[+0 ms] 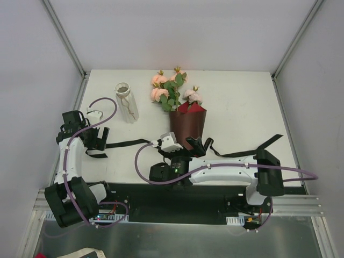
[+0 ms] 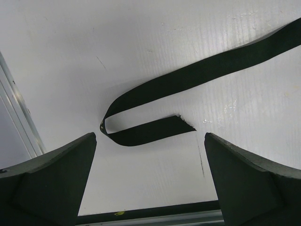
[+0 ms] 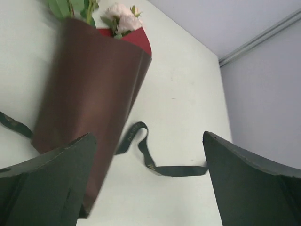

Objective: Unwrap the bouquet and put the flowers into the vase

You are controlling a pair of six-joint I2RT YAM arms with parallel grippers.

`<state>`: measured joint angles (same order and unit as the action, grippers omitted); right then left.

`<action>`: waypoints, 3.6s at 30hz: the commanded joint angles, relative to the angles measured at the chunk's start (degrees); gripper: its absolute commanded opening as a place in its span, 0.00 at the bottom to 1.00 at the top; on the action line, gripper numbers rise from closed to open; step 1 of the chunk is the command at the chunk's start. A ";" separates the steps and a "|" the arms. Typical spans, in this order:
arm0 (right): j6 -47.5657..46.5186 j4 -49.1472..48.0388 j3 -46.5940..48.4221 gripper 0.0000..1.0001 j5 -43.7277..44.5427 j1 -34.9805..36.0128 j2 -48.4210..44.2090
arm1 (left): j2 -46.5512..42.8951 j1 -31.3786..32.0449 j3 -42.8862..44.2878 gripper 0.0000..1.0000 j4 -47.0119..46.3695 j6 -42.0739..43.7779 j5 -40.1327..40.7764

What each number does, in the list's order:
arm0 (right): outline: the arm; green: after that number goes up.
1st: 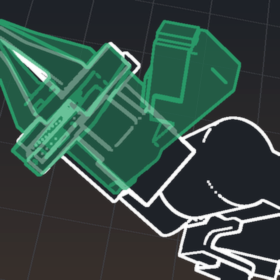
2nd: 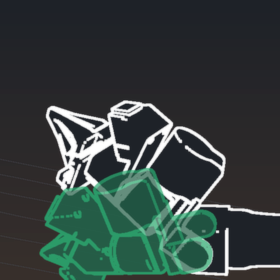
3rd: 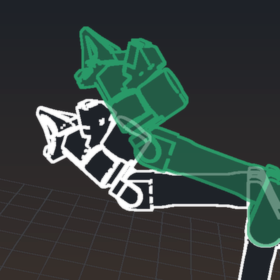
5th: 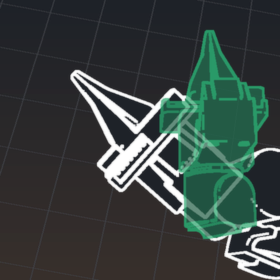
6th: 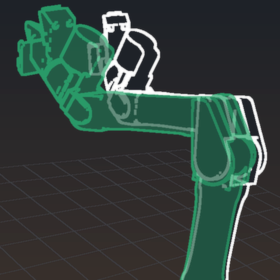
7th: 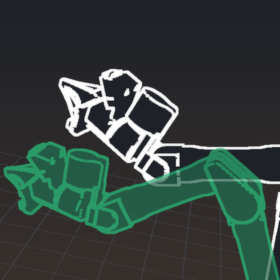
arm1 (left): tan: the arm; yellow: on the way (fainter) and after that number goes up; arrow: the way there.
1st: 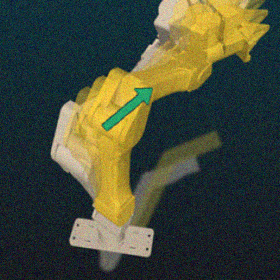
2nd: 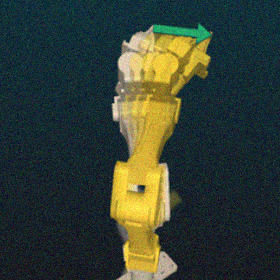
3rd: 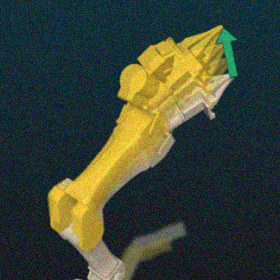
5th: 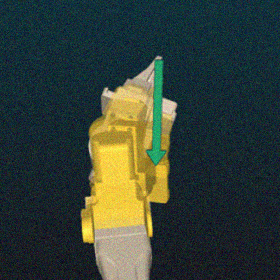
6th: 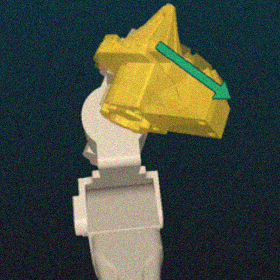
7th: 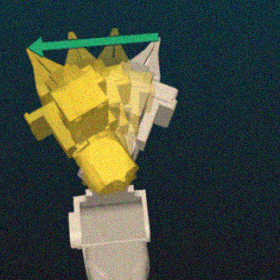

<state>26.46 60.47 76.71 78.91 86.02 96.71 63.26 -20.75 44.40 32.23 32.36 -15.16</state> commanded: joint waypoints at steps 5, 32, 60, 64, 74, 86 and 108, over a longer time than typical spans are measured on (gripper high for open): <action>27.52 29.99 5.56 1.00 1.25 3.80 5.50 | -0.86 -0.78 0.95 0.99 0.20 -0.02 -2.33; -19.25 -13.89 -5.08 0.97 -13.80 -3.13 8.48 | -0.69 -0.78 -0.37 0.99 0.12 0.42 -3.65; 15.14 18.22 11.07 0.97 6.59 -7.53 11.40 | -3.23 -0.78 0.95 0.99 0.82 1.04 -3.48; 32.33 34.63 12.96 0.97 10.46 -6.74 7.91 | -3.76 -0.69 2.00 0.99 1.78 1.39 -3.12; 42.44 34.46 1.96 0.97 1.17 -15.86 -8.71 | -5.78 -0.78 5.51 0.99 5.82 3.06 -4.26; -0.17 -26.28 -19.40 0.96 -61.69 -57.36 -29.12 | -6.66 -0.69 10.53 0.99 10.22 2.44 -7.78; -1.94 -34.98 -23.72 0.15 -75.05 -66.25 -19.62 | -9.65 -0.69 17.73 0.99 19.72 3.15 -12.35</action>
<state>24.14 27.79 52.58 6.02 19.27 77.91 54.57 -21.10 59.18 49.56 35.11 -24.67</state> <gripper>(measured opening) 0.364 0.992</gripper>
